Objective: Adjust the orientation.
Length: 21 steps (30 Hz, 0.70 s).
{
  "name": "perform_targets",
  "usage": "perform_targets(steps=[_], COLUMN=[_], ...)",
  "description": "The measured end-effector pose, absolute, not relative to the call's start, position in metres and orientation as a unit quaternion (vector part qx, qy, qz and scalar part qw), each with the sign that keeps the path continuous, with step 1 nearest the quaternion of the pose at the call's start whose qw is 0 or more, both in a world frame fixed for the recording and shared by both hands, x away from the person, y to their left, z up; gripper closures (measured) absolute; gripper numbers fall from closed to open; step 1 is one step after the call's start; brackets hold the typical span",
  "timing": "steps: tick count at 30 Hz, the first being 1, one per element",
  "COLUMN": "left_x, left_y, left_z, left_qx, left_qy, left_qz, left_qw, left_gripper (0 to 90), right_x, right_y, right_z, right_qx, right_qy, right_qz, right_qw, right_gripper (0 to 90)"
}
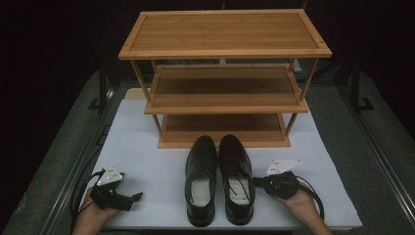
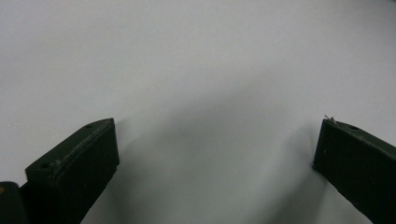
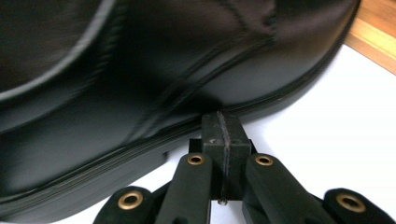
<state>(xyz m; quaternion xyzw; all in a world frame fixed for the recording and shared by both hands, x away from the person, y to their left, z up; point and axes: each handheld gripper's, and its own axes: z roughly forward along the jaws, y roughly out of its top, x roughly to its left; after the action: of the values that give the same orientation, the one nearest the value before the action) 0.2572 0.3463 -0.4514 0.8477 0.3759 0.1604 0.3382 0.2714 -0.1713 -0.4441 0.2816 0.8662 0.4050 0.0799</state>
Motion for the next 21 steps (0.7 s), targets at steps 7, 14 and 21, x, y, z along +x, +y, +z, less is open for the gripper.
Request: perform_targets(steps=[7, 14, 21], left_x=[0.257, 0.257, 0.257], left_y=[0.346, 0.346, 0.346], left_z=[-0.451, -0.451, -0.451], left_qx=[0.848, 0.848, 0.848], left_qy=[0.376, 0.376, 0.376], left_qz=[0.160, 0.160, 0.160], left_qw=[0.338, 0.338, 0.337], left_gripper=[0.0, 0.0, 0.0], right_x=[0.265, 0.264, 0.265], right_y=[-0.168, -0.165, -0.162], right_z=[-0.444, -0.444, -0.444], right_qx=[0.269, 0.263, 0.256], right_qy=[0.868, 0.869, 0.871], right_qz=[0.413, 0.413, 0.416], right_qw=[0.067, 0.065, 0.058], right_gripper=[90.0, 89.9, 89.8])
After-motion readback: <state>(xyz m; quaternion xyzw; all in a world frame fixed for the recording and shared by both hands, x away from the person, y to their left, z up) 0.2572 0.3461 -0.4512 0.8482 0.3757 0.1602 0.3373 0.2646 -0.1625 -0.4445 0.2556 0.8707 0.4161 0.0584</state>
